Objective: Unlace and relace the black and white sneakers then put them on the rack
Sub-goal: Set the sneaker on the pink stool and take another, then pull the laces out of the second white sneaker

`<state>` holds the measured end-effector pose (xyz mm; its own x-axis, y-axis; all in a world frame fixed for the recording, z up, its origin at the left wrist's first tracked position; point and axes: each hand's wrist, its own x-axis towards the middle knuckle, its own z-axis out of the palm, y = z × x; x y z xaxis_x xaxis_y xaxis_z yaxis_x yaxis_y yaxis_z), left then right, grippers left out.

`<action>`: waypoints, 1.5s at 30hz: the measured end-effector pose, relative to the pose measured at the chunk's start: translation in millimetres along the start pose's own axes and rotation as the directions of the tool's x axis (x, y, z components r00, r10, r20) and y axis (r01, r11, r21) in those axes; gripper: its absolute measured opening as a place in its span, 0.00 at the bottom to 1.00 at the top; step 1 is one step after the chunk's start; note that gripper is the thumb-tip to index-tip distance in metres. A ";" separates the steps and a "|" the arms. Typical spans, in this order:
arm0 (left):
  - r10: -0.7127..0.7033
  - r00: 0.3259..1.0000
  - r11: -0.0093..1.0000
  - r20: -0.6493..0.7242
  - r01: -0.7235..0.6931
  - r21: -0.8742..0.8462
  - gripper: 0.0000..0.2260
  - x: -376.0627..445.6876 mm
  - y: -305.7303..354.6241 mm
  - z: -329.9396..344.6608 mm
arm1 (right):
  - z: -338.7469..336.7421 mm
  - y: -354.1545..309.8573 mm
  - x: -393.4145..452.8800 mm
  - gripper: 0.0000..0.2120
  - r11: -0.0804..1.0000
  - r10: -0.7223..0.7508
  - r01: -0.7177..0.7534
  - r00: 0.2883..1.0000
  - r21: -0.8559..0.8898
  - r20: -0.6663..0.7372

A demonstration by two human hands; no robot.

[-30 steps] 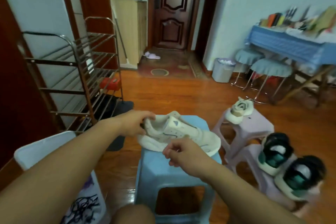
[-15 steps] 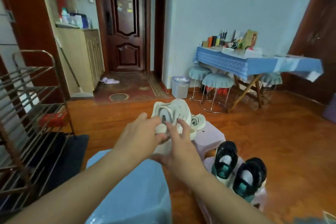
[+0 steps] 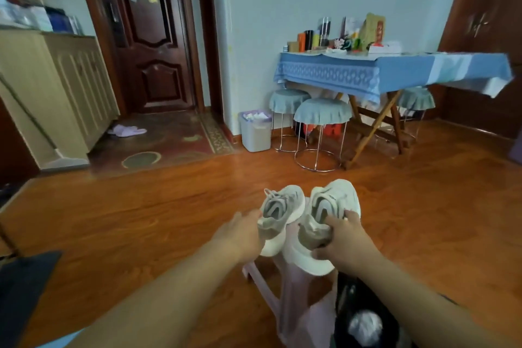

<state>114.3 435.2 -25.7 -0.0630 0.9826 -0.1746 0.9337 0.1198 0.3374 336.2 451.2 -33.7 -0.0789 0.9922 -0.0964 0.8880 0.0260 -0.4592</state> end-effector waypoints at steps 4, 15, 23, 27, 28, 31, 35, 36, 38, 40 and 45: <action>-0.058 0.994 0.996 0.098 0.064 -0.059 0.30 79.6 -0.9 57.2 | 27.2 27.3 61.6 0.31 1.000 0.001 0.000 1.000 -0.019 0.022; -0.012 0.950 1.000 -0.312 0.020 0.022 0.15 43.7 -15.4 23.6 | 69.1 34.8 89.8 0.21 0.995 0.090 -0.087 0.994 -0.048 0.067; -0.091 0.927 0.996 -0.364 0.089 -0.021 0.21 -208.9 -91.6 -119.2 | 1.8 -111.0 -77.2 0.24 0.929 0.018 0.164 0.874 0.331 -0.486; -0.104 0.970 0.993 -0.221 0.089 -0.081 0.16 -343.6 -161.2 -137.8 | 9.9 -184.7 -177.7 0.09 0.816 -0.458 0.552 0.799 0.171 -0.391; -0.105 0.980 0.991 -0.171 0.088 -0.103 0.15 -369.5 -177.5 -134.4 | 19.2 -196.2 -202.3 0.10 0.776 -0.566 0.605 0.793 0.180 -0.228; -0.070 0.992 0.993 -0.107 0.059 -0.102 0.15 -423.9 -215.0 -104.3 | 53.4 -219.5 -270.7 0.22 0.693 -0.716 0.703 0.646 0.158 0.266; -0.140 0.956 0.965 -0.258 0.074 -0.251 0.16 -449.1 -231.0 -66.5 | 85.8 -227.1 -311.7 0.19 0.759 -0.651 0.612 0.709 0.223 0.272; -0.154 0.942 0.971 -0.298 0.089 -0.222 0.15 -451.8 -228.3 -61.0 | 86.1 -225.5 -311.7 0.19 0.787 -0.616 0.575 0.756 0.225 0.222; -0.138 0.904 0.990 -0.404 0.115 -0.079 0.15 -457.9 -221.7 -49.7 | 84.8 -221.0 -309.2 0.17 0.813 -0.565 0.504 0.802 0.292 0.191; -0.031 0.848 0.998 -0.528 0.053 0.026 0.18 -462.0 -208.6 -43.1 | 82.9 -220.6 -306.0 0.12 0.798 -0.517 0.418 0.845 0.433 0.136; -0.003 0.846 0.998 -0.533 -0.028 -0.050 0.19 -449.4 -174.8 -46.5 | 77.4 -235.9 -299.4 0.12 0.780 -0.412 0.315 0.909 0.541 0.065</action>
<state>-37.0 -20.7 36.7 -0.2443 0.9064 0.3446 0.9163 0.0995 0.3879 115.3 138.6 35.2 -0.4670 0.8832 0.0443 0.4221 0.2667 -0.8664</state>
